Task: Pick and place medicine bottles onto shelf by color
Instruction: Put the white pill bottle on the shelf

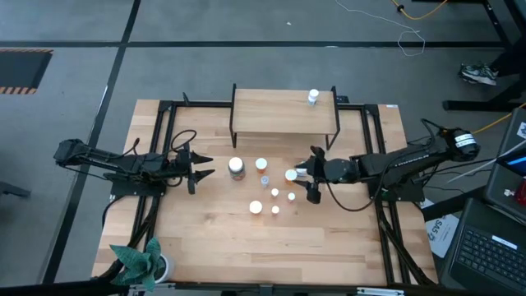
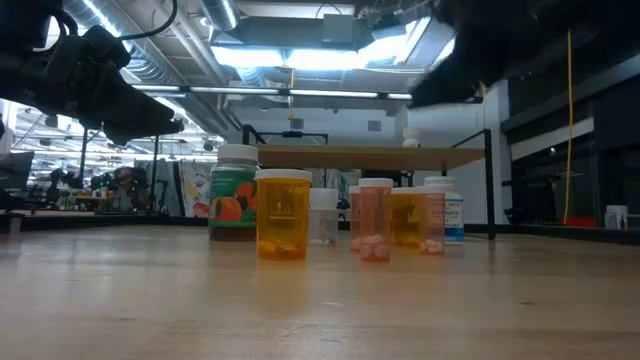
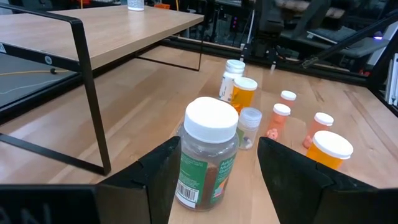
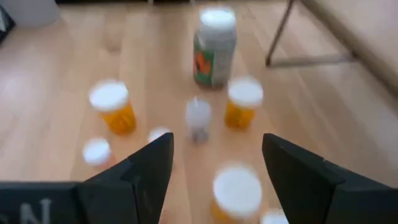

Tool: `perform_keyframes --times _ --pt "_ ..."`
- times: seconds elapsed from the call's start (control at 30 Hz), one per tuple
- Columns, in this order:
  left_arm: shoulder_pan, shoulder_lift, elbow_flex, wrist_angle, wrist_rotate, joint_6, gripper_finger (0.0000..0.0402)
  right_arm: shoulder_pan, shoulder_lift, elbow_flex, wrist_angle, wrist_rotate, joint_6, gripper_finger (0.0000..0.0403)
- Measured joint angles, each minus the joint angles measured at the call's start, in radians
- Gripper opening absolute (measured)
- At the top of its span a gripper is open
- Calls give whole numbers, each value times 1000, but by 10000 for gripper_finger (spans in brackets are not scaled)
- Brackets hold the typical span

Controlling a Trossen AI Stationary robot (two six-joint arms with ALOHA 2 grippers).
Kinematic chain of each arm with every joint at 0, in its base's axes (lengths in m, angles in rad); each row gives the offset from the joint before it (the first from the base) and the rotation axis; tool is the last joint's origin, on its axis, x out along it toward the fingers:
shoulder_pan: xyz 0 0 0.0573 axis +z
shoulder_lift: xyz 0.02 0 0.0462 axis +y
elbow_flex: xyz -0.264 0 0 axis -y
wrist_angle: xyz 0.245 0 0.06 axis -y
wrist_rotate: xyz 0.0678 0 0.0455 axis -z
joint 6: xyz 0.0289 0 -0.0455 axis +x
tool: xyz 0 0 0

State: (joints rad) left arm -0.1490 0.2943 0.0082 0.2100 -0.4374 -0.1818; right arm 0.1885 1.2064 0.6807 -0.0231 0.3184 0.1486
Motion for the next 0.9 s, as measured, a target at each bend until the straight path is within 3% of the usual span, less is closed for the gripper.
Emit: perform_keyframes --times 0.2,0.47,0.67,0.9 --pt "0 0 0 0 0 0 209 2 97 220 -332 6 -124 248" --pt "0 0 0 -7 0 0 209 -2 97 345 -697 3 35 248" --pt "0 0 0 -9 0 0 209 -2 4 309 -726 1 53 248" --pt "0 0 0 -9 0 0 209 -2 2 279 -707 -7 100 248"
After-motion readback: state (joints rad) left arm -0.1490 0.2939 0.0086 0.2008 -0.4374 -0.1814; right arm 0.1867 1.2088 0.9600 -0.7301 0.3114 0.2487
